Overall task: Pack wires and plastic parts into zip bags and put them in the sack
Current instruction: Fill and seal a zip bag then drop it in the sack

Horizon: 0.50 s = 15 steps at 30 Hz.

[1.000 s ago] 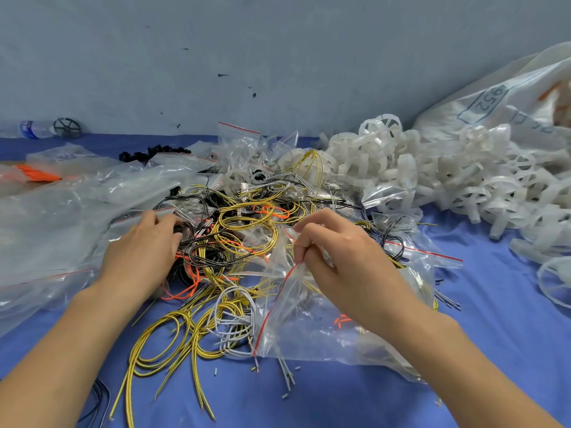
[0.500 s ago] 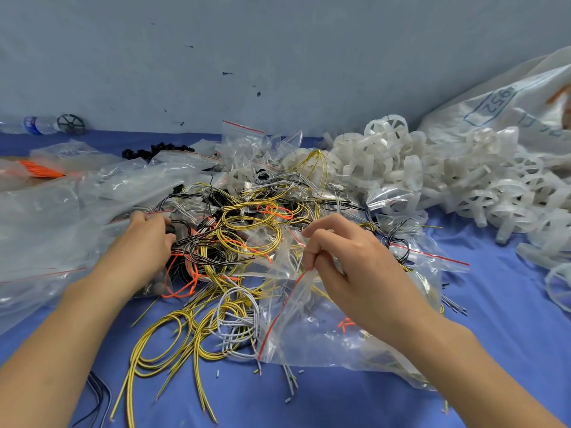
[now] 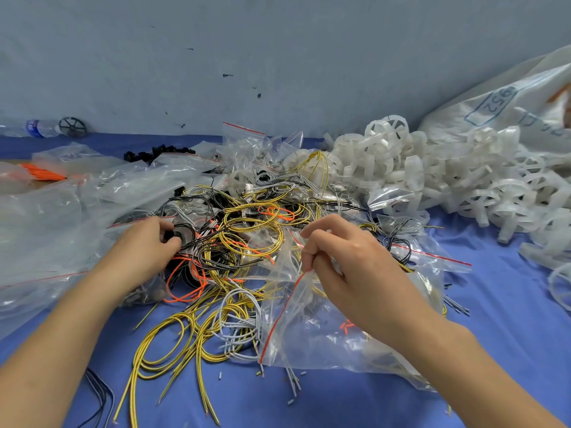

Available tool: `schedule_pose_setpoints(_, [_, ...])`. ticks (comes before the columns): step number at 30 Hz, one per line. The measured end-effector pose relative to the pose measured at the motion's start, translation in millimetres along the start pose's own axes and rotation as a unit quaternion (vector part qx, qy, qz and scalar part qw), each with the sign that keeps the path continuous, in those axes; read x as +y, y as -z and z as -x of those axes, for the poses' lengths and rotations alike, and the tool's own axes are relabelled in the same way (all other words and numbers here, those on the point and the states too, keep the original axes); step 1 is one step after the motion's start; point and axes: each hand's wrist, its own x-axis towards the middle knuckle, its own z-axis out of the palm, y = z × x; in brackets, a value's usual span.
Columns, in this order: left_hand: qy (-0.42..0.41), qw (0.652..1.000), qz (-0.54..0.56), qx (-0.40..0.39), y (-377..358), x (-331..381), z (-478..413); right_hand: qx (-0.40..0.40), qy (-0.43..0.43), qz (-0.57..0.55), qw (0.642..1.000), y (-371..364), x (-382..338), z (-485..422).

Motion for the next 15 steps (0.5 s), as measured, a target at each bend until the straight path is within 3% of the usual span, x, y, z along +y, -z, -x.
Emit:
schedule_pose_setpoints(10, [-0.002,0.997,0.050,0.056,-5.8,-0.6,-0.1,0.001,0.002,0.002,1.000,0.2,-1.3,-0.5])
schedule_pose_setpoints(15, [-0.096,0.995,-0.035,-0.018,-0.2,-4.1,-1.0,0.002,0.000,0.002,1.000,1.2,-2.2,-1.1])
